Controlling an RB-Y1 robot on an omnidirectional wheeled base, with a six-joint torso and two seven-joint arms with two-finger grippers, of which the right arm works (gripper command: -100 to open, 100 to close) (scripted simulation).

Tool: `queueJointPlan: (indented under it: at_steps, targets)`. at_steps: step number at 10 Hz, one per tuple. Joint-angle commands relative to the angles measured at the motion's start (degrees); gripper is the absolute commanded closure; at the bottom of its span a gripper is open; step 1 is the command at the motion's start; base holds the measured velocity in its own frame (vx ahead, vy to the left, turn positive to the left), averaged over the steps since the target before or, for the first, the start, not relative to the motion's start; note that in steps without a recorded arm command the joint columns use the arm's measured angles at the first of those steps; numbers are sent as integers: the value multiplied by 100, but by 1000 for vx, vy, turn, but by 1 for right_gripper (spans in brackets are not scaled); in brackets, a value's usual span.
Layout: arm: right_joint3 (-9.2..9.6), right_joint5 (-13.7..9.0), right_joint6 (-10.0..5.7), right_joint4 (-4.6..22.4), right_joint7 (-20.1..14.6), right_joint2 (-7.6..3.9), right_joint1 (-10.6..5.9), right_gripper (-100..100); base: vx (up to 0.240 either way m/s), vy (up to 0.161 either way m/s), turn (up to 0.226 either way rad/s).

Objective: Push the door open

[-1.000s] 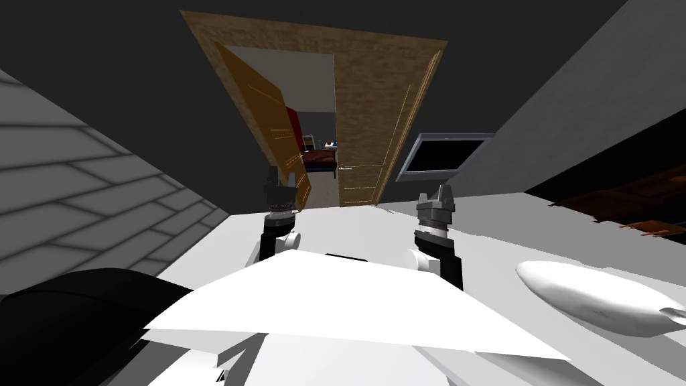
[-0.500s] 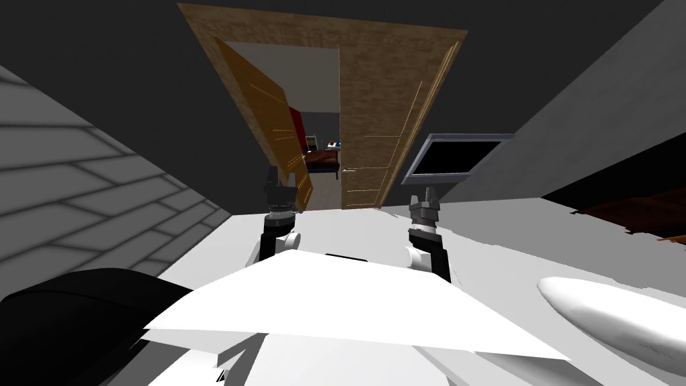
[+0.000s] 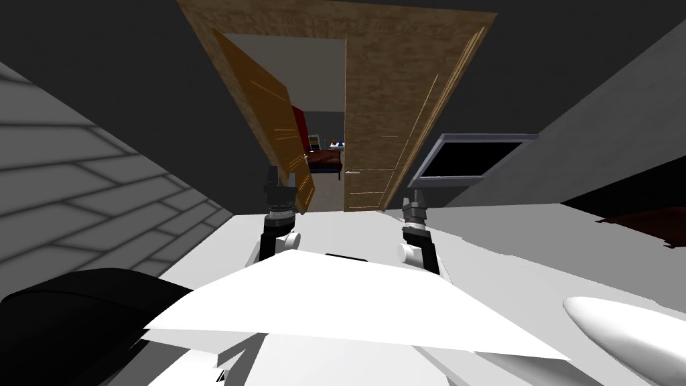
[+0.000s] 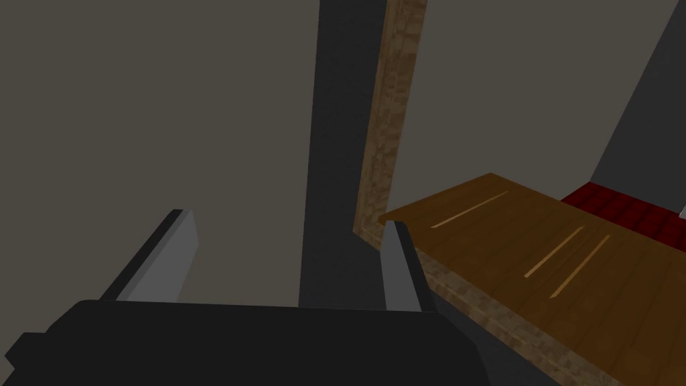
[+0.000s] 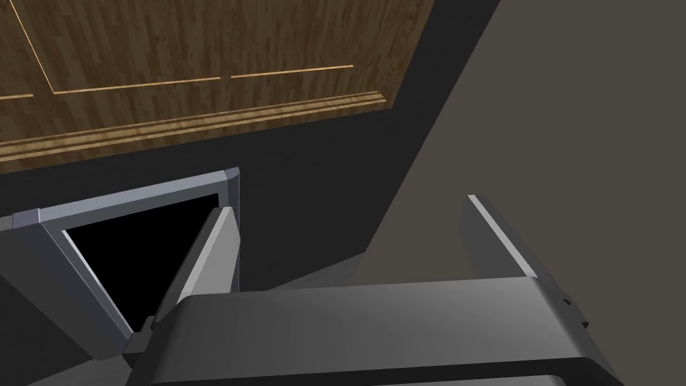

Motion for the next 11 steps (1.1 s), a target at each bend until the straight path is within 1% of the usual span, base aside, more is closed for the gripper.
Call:
queueJointPlan:
  at_steps: [1, 11]
  targets:
    - [-5, 23, 30, 214, -58, -29, -122, -100, 94, 30, 48]
    - [31, 197, 200, 1492, -389, -127, -787, -100, 103, 38, 52]
